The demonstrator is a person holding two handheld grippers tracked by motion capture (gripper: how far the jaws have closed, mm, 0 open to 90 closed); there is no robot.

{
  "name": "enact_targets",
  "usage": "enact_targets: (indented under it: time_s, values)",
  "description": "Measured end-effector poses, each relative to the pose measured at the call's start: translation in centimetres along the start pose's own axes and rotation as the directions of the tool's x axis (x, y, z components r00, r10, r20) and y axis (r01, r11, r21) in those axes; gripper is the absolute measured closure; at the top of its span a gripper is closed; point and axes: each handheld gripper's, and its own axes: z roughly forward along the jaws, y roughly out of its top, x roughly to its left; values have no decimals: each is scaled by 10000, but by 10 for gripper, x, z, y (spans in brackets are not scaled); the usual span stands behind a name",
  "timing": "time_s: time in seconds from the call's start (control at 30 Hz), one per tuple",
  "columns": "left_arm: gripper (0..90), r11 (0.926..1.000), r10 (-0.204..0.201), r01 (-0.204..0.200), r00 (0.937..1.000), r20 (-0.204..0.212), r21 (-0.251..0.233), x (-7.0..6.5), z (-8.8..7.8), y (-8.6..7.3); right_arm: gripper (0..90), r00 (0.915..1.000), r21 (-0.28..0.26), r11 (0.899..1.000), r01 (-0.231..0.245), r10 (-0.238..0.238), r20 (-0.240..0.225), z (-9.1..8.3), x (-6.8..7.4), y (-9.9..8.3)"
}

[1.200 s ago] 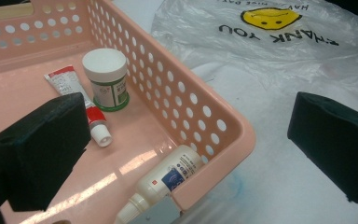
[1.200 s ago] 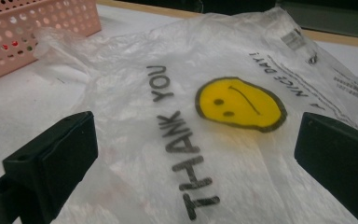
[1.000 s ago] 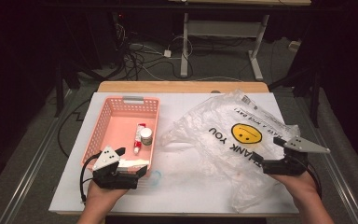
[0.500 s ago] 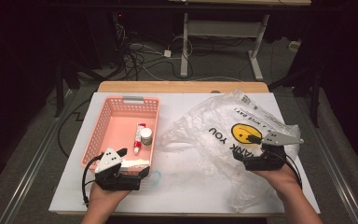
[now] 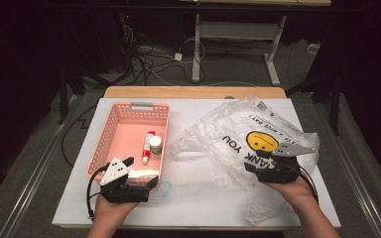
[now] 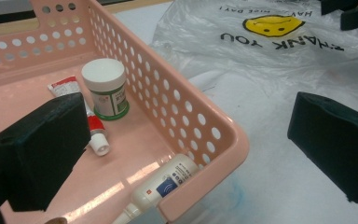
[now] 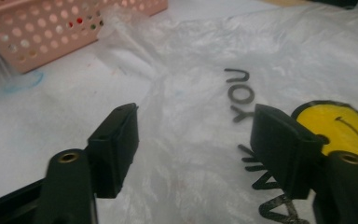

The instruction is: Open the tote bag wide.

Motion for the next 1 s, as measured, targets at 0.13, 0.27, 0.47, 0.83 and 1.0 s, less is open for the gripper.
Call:
enact_targets:
  time_s: [0.13,0.27,0.47,0.83,1.0]
  values:
    - [0,9999,92,-92,9999,65,-90,-3,-2,2,437,9989,459,9986,258,-240,-408,5,3,-2]
    - [0,9999,90,-89,9999,92,-127,-2,-2,3,464,9985,587,9975,392,-369,-395,4,4,-2]
    - [0,9999,62,-61,10000,65,-92,-3,-3,2,437,9968,378,9980,513,-489,-635,0,4,0]
    - [0,10000,-1,1,10000,-13,-47,-4,-4,1,507,9877,2068,9711,1194,-950,-1241,34,15,-23]
    - [0,9999,125,-125,9999,-17,-13,-5,-4,2,530,9873,2238,9642,1421,-1217,-1026,40,18,-26]
